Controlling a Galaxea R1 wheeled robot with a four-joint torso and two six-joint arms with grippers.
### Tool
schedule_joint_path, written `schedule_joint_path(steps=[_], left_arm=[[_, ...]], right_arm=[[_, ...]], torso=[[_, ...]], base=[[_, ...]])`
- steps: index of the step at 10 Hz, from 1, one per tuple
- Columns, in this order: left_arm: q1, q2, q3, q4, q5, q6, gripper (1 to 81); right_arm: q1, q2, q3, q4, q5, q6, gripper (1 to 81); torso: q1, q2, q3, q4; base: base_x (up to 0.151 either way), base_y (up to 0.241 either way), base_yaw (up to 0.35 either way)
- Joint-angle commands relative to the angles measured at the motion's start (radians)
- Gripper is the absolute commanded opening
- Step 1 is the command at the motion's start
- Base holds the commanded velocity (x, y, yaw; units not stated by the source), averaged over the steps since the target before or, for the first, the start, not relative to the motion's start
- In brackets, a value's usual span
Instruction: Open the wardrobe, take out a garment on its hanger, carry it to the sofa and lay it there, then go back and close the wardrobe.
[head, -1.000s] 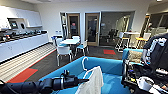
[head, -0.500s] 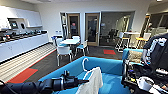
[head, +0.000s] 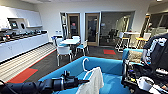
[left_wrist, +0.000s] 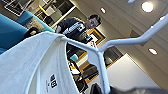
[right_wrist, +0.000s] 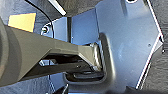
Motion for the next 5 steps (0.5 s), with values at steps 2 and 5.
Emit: schedule_joint_path(steps=[2,5], left_arm=[[-0.138,-0.008,0.033,0.024,-0.051,0.009,1.0],[-0.138,-0.006,0.033,0.024,-0.051,0.01,1.0]], right_arm=[[0.031,0.004,0.002,-0.007,-0.036,-0.001,81.1],[0.031,0.006,0.004,-0.006,-0.036,-0.003,81.1]], torso=[[0.0,0.0,-0.038,0.0],[-0.001,0.0,-0.032,0.0]], base=[[0.0,0.0,0.0],[0.065,0.0,0.0]])
